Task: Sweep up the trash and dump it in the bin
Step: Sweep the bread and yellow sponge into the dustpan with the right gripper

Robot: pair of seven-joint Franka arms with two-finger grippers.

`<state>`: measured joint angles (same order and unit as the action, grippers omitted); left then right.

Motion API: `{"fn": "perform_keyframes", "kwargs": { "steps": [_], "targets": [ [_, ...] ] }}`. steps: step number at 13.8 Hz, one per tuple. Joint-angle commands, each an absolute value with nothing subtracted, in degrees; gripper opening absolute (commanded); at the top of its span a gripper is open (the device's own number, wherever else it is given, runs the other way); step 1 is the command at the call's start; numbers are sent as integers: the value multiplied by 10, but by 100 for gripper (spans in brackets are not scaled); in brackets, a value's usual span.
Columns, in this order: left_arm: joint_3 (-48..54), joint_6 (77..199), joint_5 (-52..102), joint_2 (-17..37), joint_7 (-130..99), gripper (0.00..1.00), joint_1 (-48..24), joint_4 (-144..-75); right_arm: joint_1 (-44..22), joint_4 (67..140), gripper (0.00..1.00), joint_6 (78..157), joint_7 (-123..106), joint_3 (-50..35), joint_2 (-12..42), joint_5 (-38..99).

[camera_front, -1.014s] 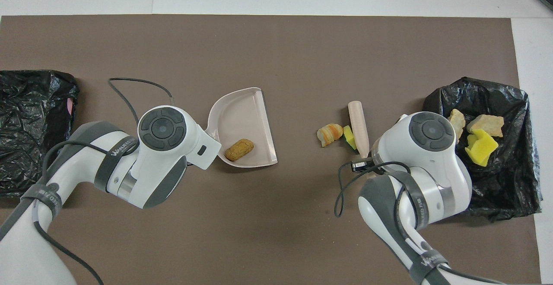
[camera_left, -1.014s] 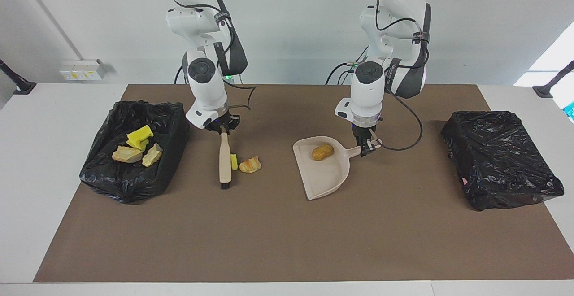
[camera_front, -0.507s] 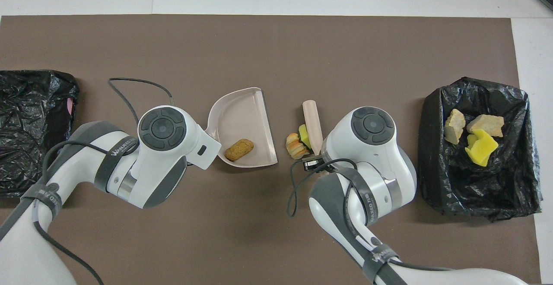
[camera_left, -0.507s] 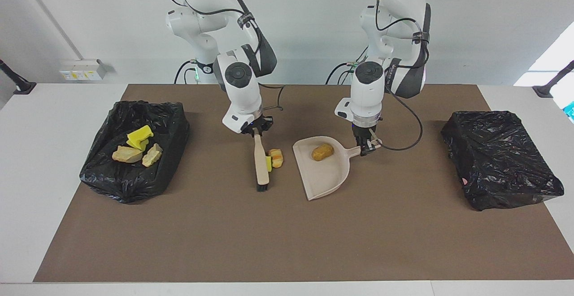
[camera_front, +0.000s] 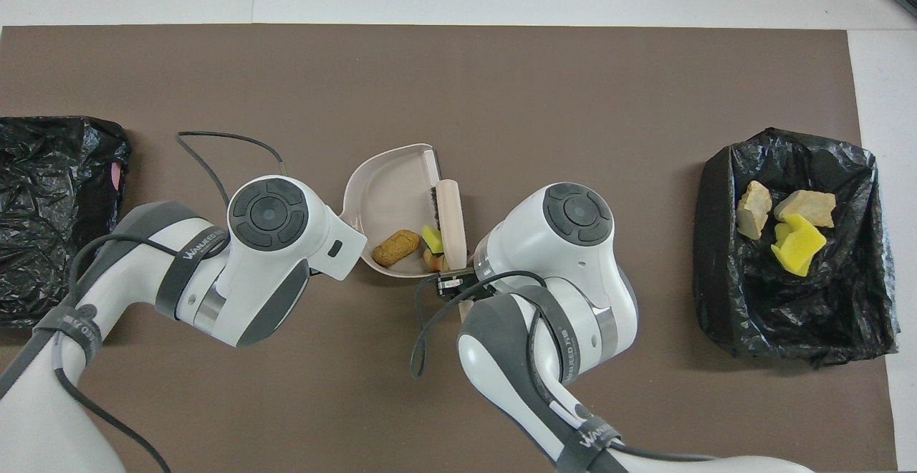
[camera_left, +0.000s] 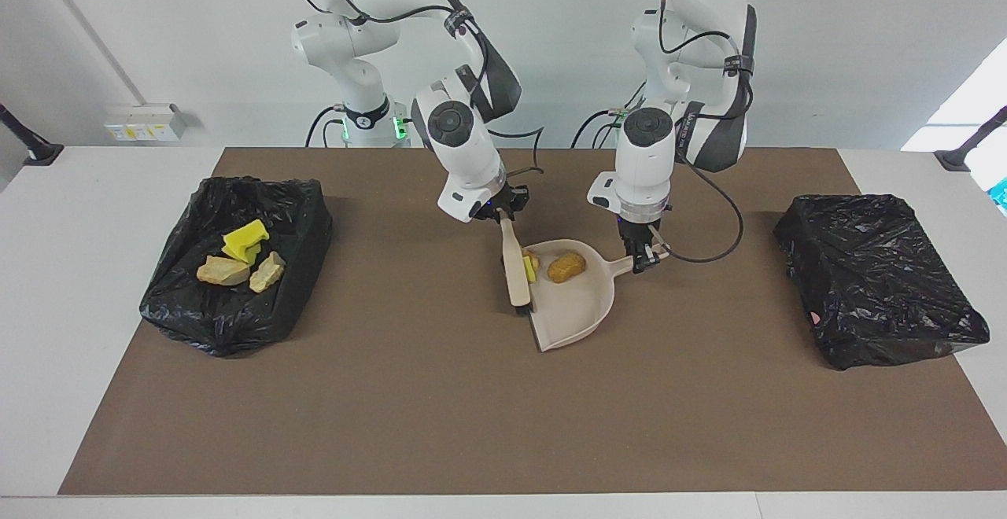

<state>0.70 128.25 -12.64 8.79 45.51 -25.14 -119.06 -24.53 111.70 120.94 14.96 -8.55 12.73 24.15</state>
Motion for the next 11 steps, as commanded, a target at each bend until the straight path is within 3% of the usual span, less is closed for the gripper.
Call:
{"fn": "perform_keyframes", "kwargs": {
  "steps": [1, 8, 11],
  "targets": [
    [5, 1295, -138, 72, 431, 0, -250, -1212, -257, 1065, 0, 1201, 149, -87, 156, 300],
    [4, 1295, -134, 73, 403, 0, -246, -1212, -250, 1014, 0, 1191, 162, -84, 156, 291],
    [4, 1293, -132, 73, 392, 0, -245, -1211, -245, 974, 0, 1130, 186, -71, 149, 268]
  ]
}}
